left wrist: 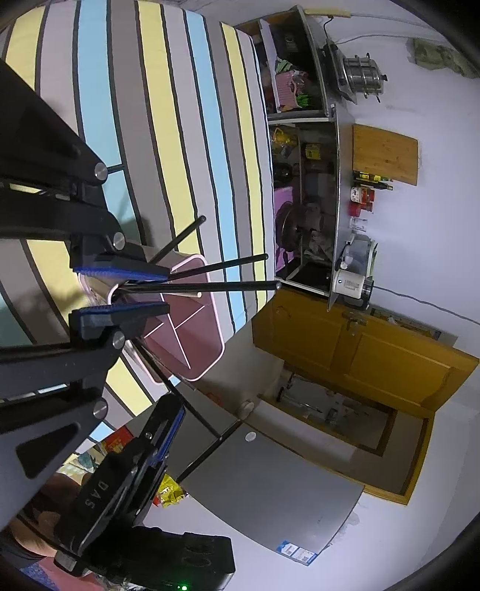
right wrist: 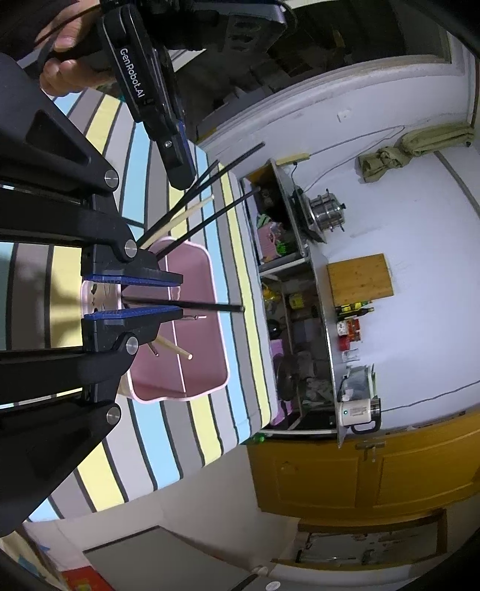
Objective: Organize utensils
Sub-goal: 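Lower the chopsticks into the pink caddy and open both tools, then move both open tools back to the chopstick pile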
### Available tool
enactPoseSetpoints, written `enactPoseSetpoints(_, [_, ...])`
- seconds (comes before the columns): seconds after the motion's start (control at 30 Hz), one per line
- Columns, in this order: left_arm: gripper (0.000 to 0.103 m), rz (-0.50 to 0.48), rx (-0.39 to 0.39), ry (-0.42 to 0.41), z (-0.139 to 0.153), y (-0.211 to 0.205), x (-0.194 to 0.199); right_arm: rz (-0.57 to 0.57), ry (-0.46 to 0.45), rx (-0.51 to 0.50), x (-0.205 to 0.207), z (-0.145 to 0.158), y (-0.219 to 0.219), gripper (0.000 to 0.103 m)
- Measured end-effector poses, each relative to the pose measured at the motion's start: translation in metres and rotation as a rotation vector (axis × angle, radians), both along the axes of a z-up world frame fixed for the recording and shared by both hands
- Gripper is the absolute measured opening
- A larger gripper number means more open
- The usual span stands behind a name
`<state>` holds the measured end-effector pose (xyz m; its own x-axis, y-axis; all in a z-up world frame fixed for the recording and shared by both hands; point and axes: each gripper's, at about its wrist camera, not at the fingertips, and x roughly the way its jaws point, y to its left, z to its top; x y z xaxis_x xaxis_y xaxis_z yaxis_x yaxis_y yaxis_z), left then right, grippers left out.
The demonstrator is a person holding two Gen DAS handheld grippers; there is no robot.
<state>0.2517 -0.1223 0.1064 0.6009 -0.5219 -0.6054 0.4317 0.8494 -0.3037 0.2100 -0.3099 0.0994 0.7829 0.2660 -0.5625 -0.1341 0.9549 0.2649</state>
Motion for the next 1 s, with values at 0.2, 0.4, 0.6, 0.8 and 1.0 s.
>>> enactPoseSetpoints(0.2, [0.012, 0.006, -0.025, -0.024, 0.006, 0.018, -0.023, -0.003, -0.029, 0.019, -0.017, 0.008, -0.001, 0.015])
enactPoseSetpoints(0.4, [0.012, 0.031, -0.034, -0.024, 0.001, 0.039, -0.043, -0.001, -0.030, 0.027, -0.033, 0.007, 0.000, 0.016])
enactPoseSetpoints(0.6, [0.012, 0.068, -0.002, -0.014, -0.020, 0.060, -0.063, 0.023, -0.011, 0.029, -0.048, -0.003, 0.007, 0.016])
enactPoseSetpoints(0.8, [0.012, 0.116, 0.018, 0.016, -0.044, 0.080, -0.078, 0.056, 0.011, 0.047, -0.058, -0.019, 0.021, 0.016])
enactPoseSetpoints(1.0, [0.012, 0.141, 0.050, 0.056, -0.069, 0.087, -0.084, 0.107, 0.042, 0.033, -0.064, -0.038, 0.040, 0.016])
